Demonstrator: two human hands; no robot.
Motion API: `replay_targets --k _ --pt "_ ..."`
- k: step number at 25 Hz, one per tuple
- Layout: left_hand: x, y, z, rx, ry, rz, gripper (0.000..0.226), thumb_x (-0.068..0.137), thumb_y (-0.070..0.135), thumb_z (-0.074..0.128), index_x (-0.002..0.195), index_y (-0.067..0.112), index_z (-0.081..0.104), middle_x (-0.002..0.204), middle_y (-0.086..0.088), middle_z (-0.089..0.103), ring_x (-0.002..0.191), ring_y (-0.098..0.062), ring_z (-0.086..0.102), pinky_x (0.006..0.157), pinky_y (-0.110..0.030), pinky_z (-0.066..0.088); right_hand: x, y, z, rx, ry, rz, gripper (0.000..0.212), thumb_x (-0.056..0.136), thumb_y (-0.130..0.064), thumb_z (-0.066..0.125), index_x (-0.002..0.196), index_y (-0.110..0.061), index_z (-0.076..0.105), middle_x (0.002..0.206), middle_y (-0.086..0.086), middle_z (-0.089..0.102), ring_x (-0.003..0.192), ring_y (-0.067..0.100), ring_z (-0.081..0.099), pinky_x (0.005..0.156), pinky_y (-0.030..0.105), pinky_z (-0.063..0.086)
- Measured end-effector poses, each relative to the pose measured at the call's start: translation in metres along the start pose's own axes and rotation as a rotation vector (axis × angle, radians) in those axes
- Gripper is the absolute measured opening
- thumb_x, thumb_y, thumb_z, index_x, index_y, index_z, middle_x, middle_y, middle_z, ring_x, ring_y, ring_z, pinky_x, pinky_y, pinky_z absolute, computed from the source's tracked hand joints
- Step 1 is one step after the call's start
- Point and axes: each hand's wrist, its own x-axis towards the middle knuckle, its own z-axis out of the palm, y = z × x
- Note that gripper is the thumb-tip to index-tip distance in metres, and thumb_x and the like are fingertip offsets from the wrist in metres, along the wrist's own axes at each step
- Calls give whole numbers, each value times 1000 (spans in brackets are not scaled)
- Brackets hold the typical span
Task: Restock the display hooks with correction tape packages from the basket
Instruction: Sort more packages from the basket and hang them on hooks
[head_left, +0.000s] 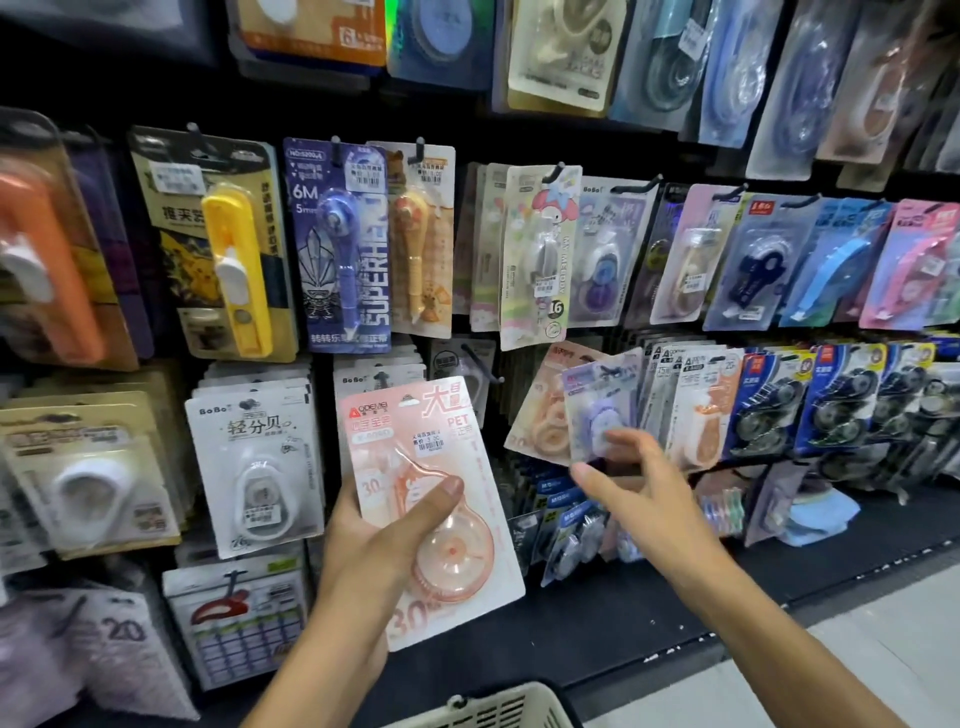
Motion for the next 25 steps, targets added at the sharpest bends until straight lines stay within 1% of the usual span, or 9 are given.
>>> replay_targets --k 2,3,6,9,12,15,18,21,25 --pt "0 -2 4 -4 -14 -12 74 46 30 98 114 22 68 100 -4 80 90 -28 78 79 -47 62 -23 -21 33 89 -359 -61 51 67 -68 78 103 -35 67 106 -9 73 89 2 68 73 20 53" --pt "1 -3 4 -21 -41 -27 74 48 26 98 116 20 68 101 -6 80 90 -30 78 75 -46 64 -28 -24 47 65 -396 -107 52 64 -67 81 100 -32 68 100 -8 75 87 4 70 72 22 55" --pt "1 0 1 -40 -154 -42 76 53 22 97 123 20 65 108 -7 79 97 -28 77 73 -36 64 -20 -25 59 373 -260 -48 47 70 -39 88 103 -14 67 100 6 77 92 25 75 79 39 61" --pt "2 4 -4 -43 -181 -18 69 55 19 91 119 21 67 111 -8 78 97 -27 76 69 -31 63 1 -20 31 734 -136 90 42 71 -27 83 105 -9 67 99 9 78 82 23 75 62 31 60" --pt "3 6 -6 -14 -139 10 61 57 20 86 116 21 68 106 -5 79 91 -22 78 63 -27 61 22 -5 -11 596 128 143 38 77 -29 79 109 -10 69 92 7 78 66 19 73 44 25 49" --pt "4 7 -6 19 -106 15 58 63 16 85 118 23 67 107 -2 79 94 -23 77 76 -39 62 30 20 -45 449 234 261 33 88 -26 75 112 -5 68 79 8 73 38 10 57 32 17 33" --pt "1 6 -3 35 -92 16 58 64 15 85 117 25 66 107 -1 79 95 -23 77 84 -43 59 30 33 -55 453 280 312 24 84 -27 79 98 -8 73 68 5 74 38 13 58 33 18 33" --pt "0 6 -2 32 -89 14 60 62 16 85 117 26 66 107 0 79 95 -23 77 84 -43 59 34 35 -54 532 282 367 22 84 -29 77 88 -10 68 56 3 66 31 11 42 39 19 22" --pt "-2 8 -5 31 -82 10 62 58 21 87 116 26 66 107 -1 79 95 -25 77 77 -41 62 36 37 -54 536 273 427 39 83 -30 80 110 -6 64 67 7 65 40 14 43 38 21 33"
